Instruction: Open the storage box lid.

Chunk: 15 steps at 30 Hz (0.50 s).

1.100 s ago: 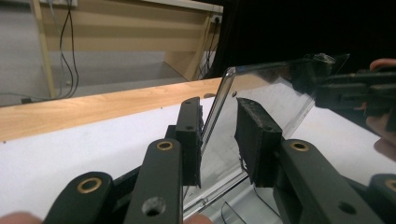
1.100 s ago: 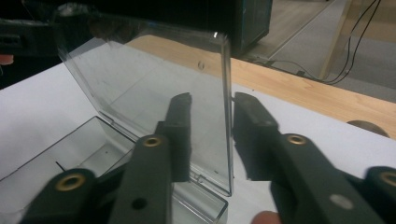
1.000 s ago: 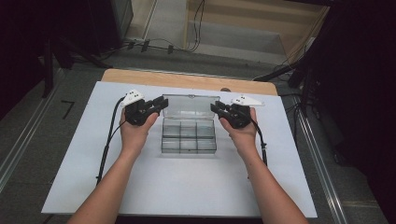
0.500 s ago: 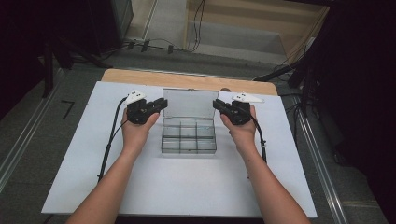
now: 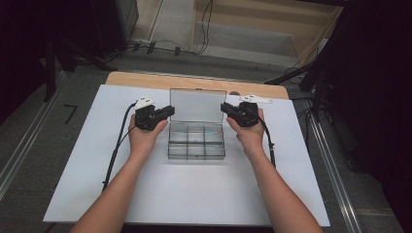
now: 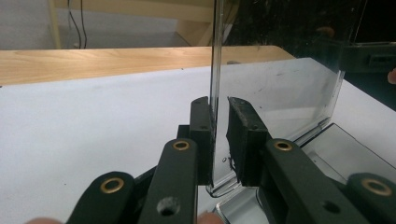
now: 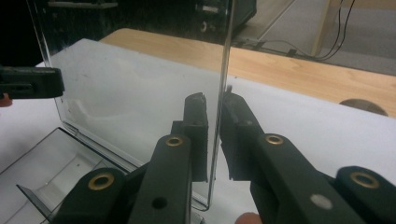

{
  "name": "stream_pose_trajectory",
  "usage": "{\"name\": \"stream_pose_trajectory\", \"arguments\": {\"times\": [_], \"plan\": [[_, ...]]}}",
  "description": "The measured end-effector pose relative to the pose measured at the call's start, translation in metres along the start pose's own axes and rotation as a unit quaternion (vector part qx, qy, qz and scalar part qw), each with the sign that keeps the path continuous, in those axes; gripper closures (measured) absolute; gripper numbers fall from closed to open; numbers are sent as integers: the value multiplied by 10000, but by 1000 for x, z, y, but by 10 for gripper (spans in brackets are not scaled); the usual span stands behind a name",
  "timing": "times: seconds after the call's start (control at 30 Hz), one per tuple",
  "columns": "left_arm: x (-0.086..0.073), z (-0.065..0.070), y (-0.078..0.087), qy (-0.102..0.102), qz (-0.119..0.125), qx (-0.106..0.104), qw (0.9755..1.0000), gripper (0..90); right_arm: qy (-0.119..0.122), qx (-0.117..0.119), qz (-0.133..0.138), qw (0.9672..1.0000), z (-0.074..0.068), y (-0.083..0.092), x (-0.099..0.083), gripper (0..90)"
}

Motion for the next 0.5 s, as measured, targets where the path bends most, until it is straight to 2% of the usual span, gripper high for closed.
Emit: {"name": "stream_pose_trajectory", "arguments": {"times": [0.07, 0.23, 0.5], "plan": [[0, -1, 0, 54, -1, -1, 10000, 801, -30, 13, -25, 10000, 1, -2, -2, 794], [0, -2, -2, 173, -10, -34, 9998, 809, -342, 180, -50, 9992, 5, -6, -5, 805], [0, -4, -4, 287, -25, -31, 9996, 809, -531, 121, -145, 9984, 5, -9, -8, 809]]}}
Point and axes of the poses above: each handheld gripper's, and its own axes: y roughly backward along the jaws, x roughly out of its top, z roughly to its right, the point moved 8 cm from there along -y, roughly forward along the jaws, and after that the axes turned 7 degrees about -z, right-handed, at the moved point
